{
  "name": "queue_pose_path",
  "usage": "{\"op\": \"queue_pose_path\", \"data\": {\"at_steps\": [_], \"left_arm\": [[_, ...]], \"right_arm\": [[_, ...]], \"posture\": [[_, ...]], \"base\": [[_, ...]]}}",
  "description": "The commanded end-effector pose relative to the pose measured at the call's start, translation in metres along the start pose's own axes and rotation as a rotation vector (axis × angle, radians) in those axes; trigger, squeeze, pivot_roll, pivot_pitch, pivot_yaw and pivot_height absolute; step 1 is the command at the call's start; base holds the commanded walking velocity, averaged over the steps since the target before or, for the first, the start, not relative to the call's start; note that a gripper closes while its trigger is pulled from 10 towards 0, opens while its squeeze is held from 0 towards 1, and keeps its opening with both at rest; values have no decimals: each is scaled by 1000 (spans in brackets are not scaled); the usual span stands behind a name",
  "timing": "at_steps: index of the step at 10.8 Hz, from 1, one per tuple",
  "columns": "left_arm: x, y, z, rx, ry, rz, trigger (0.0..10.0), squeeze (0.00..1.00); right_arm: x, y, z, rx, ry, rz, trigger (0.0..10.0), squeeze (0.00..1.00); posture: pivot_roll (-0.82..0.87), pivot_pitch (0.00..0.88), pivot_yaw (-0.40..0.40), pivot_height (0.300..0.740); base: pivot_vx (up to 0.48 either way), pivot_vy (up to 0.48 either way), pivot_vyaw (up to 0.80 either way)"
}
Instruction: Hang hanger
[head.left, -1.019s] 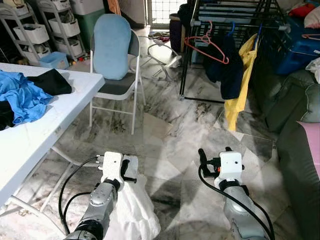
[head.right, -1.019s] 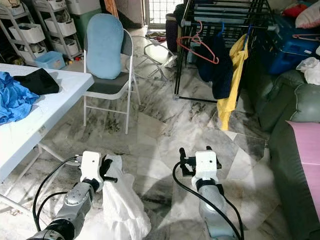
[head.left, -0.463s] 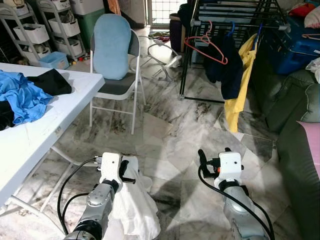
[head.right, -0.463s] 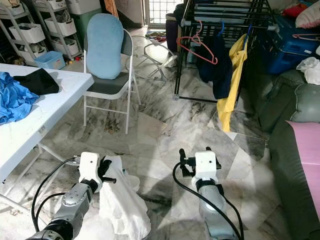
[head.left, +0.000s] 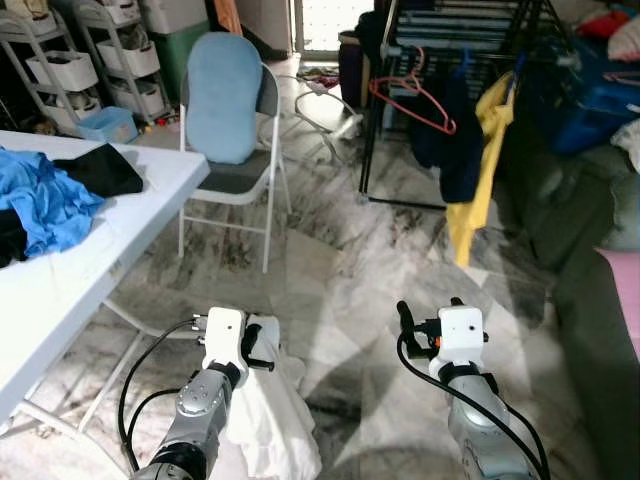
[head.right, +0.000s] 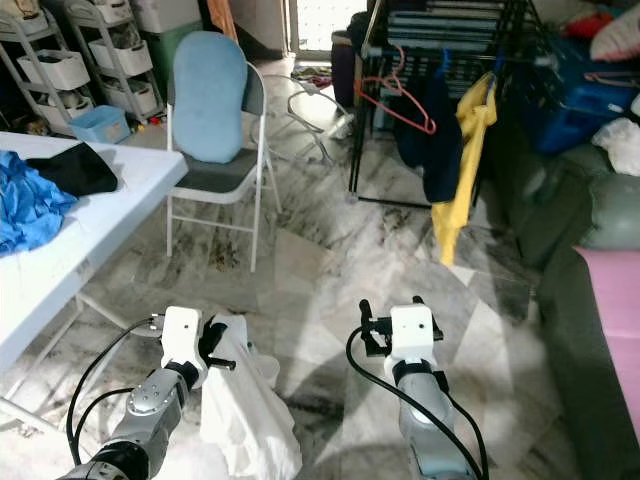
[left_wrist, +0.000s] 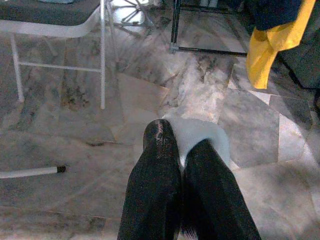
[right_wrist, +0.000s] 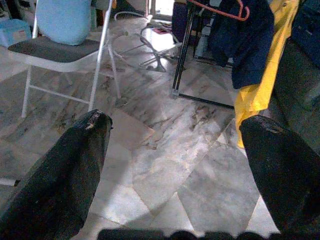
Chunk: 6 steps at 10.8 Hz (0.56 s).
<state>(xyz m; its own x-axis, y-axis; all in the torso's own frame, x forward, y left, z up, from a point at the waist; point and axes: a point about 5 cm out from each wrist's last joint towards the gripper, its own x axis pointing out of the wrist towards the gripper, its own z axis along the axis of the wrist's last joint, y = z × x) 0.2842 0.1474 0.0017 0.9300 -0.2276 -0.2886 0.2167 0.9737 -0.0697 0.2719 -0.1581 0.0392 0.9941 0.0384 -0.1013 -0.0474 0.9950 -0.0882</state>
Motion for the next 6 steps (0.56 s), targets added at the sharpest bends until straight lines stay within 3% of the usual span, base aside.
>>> {"op": "queue_pose_path", "data": {"at_steps": [1, 6], "left_arm": [[3, 2, 7, 12, -28, 0, 10000, 0], [3, 0, 7, 17, -30, -12, 10000, 0]], "right_arm": [[1, 1, 1, -1, -6, 4, 10000, 0], [-1, 0, -3, -4, 4, 5, 10000, 0]], "posture": [[-149, 8, 35, 740], [-153, 14, 35, 740]], "base": [[277, 0, 0], [283, 0, 0]]}}
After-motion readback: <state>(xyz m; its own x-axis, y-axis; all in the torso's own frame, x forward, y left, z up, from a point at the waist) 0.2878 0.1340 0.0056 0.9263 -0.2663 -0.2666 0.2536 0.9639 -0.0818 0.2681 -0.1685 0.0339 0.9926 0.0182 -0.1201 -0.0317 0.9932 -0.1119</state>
